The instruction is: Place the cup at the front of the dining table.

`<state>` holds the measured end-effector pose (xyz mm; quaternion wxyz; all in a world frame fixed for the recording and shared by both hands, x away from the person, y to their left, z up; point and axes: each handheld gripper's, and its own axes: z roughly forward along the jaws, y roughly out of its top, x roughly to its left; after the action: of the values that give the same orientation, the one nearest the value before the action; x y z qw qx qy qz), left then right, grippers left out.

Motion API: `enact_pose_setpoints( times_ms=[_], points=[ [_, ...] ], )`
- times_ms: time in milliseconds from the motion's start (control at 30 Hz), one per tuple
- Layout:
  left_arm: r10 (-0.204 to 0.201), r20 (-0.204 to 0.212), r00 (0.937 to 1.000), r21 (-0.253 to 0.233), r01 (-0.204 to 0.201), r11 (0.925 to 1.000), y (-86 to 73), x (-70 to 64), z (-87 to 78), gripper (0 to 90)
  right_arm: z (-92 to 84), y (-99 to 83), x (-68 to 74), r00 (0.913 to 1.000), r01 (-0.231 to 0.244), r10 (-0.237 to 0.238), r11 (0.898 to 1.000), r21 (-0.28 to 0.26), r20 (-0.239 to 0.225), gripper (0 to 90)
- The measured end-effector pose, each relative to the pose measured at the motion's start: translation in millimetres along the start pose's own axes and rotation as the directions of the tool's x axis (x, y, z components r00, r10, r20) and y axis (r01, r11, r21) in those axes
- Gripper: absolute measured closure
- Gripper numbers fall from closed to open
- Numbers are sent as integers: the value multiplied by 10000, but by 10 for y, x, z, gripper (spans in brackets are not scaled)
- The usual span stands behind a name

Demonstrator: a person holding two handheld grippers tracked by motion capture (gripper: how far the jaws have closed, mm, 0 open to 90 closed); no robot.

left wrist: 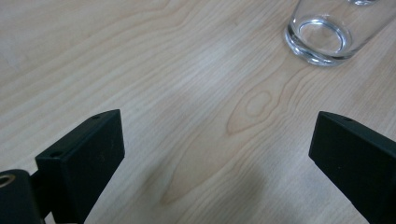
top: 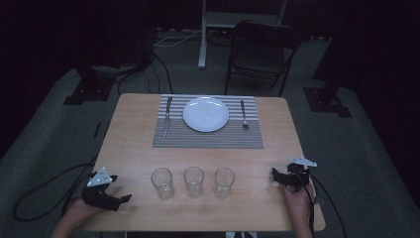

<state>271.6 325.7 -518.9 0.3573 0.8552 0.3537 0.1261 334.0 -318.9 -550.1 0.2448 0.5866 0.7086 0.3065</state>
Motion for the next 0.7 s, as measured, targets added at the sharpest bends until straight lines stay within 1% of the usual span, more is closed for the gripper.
enact_pose_setpoints(
  times_ms=[33,67,133,167,200,233,333,367,400,433,467,500,533,600,633,667,700],
  points=[
    [85,-35,10000,0,-85,10000,16,-13,4,38,0,0,0,10000,0,0,10000,1,0,130],
    [102,147,9998,5,-102,9999,33,-22,8,38,0,0,0,10000,-2,2,10000,0,-1,130],
    [258,147,9996,-50,-257,9997,74,-56,13,38,0,0,0,10000,-4,4,10000,-1,-2,130],
    [308,282,9991,-88,-306,9995,97,-70,10,38,0,0,0,10000,4,-4,10000,-3,-2,130],
    [381,270,9989,-177,-377,9991,124,-85,3,38,0,0,0,10000,0,0,10000,1,0,130],
    [411,407,9983,-213,-403,9990,154,-92,-8,38,0,0,0,10000,-2,2,10000,0,-1,130],
    [545,591,9968,-460,-519,9976,251,-116,-48,39,0,0,0,10000,0,0,10000,0,-1,130],
    [648,554,9964,-566,-617,9965,283,-124,-64,39,1,0,0,10000,1,-1,10000,-5,-3,130],
    [660,706,9953,-620,-616,9962,316,-125,-78,39,0,0,0,10000,0,0,10000,2,-2,130],
    [703,744,9948,-634,-656,9958,341,-131,-87,39,0,0,0,10000,2,-2,10000,-2,0,130],
    [821,688,9942,-670,-775,9947,382,-140,-102,39,0,0,0,10000,-2,2,10000,0,-1,130],
    [885,798,9929,-664,-833,9943,415,-146,-114,39,0,0,0,10000,-2,2,10000,-2,-2,130],
    [964,767,9924,-723,-909,9932,446,-157,-125,39,0,0,0,10000,1,-1,10000,-1,-1,130],
    [1099,897,9899,-781,-1030,9916,509,-176,-146,39,0,0,-1,10000,6,-6,10000,-3,-3,130],
    [1169,894,9891,-866,-1092,9902,539,-188,-156,39,1,0,-1,10000,5,-5,10000,-5,-3,130],
    [1223,995,9875,-879,-1137,9896,567,-196,-165,50,0,0,-1,10000,5,-5,10000,-3,-2,130],
    [1270,995,9869,-978,-1173,9883,593,-211,-172,51,0,0,0,10000,-5,5,10000,0,-3,130]
  ],
)
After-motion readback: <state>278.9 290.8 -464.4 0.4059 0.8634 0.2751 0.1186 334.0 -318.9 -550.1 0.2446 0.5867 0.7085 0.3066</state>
